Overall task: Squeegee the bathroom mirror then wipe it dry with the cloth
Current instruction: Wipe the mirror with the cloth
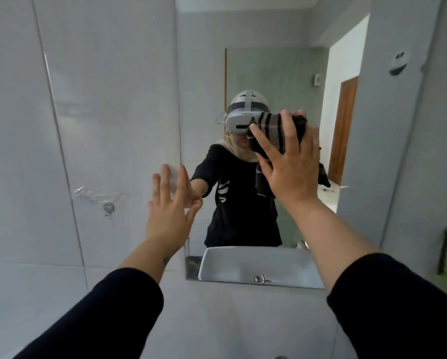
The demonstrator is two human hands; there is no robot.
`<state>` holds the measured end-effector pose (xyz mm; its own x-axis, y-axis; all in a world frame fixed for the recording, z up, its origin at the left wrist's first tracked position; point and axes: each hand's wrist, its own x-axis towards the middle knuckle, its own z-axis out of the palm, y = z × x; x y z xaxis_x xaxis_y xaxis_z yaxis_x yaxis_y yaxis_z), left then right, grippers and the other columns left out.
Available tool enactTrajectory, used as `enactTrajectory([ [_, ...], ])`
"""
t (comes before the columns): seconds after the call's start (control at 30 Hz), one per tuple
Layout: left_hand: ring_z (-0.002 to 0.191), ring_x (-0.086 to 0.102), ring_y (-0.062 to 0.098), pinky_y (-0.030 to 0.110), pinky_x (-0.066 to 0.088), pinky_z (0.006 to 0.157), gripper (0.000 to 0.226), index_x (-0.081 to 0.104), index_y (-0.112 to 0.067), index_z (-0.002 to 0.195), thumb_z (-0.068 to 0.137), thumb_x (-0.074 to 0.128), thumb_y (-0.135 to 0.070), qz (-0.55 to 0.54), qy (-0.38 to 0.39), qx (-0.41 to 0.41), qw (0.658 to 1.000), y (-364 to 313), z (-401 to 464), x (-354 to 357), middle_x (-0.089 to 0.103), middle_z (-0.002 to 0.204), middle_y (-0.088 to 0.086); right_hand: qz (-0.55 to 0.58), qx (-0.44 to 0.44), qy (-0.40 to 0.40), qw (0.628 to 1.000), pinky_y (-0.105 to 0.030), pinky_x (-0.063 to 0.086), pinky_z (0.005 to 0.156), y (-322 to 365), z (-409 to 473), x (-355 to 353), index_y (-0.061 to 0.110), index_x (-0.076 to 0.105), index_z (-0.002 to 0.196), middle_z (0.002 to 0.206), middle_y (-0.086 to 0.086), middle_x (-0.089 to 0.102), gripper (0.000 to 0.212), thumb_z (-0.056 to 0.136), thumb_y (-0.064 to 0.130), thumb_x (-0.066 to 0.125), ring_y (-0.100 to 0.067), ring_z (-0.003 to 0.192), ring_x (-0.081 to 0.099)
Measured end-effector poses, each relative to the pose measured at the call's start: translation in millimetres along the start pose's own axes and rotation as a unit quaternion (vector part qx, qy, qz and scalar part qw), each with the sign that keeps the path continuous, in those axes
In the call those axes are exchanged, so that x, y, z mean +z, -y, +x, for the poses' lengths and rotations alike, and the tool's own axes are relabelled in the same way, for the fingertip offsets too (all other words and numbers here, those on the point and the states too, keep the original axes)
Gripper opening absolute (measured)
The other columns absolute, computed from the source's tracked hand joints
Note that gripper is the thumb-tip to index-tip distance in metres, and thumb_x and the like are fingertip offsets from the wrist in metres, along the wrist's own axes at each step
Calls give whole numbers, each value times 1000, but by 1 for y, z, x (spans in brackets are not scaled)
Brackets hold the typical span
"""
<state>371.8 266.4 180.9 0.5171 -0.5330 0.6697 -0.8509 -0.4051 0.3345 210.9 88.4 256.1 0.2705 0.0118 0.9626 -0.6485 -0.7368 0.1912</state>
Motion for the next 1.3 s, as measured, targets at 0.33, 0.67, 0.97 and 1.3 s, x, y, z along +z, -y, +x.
enactTrajectory([
  [0.33,142,-28,21,55,21,112,90,-30,-48,136,94,49,-32,-13,-19,-7,1000,3,1,8,-30,155,-4,-24,205,-48,977,-62,36,101,-107,-46,-17,33,38,141,146,-23,33,43,100,42,29,-50,124,40],
  [0.67,144,-21,23,58,27,108,89,-29,-47,135,93,48,-38,1,-17,-15,1000,1,1,7,-29,155,-3,-30,331,-108,937,-60,40,96,-70,-86,3,29,36,141,142,-25,39,40,102,37,36,-51,121,43],
  [0.97,146,-15,23,54,37,103,84,-23,-47,140,94,46,-45,-9,-7,-15,1000,-2,-1,0,-29,155,-7,23,98,-46,994,-59,19,113,53,-48,23,40,28,145,149,-12,14,46,100,43,38,-46,139,24],
  [1.3,143,-23,12,51,7,118,72,-28,-36,138,96,28,-55,-17,6,-34,999,36,-50,33,-26,156,-9,40,-123,-13,991,-58,22,113,122,-51,40,38,35,144,147,-10,16,50,96,37,50,-40,139,23],
])
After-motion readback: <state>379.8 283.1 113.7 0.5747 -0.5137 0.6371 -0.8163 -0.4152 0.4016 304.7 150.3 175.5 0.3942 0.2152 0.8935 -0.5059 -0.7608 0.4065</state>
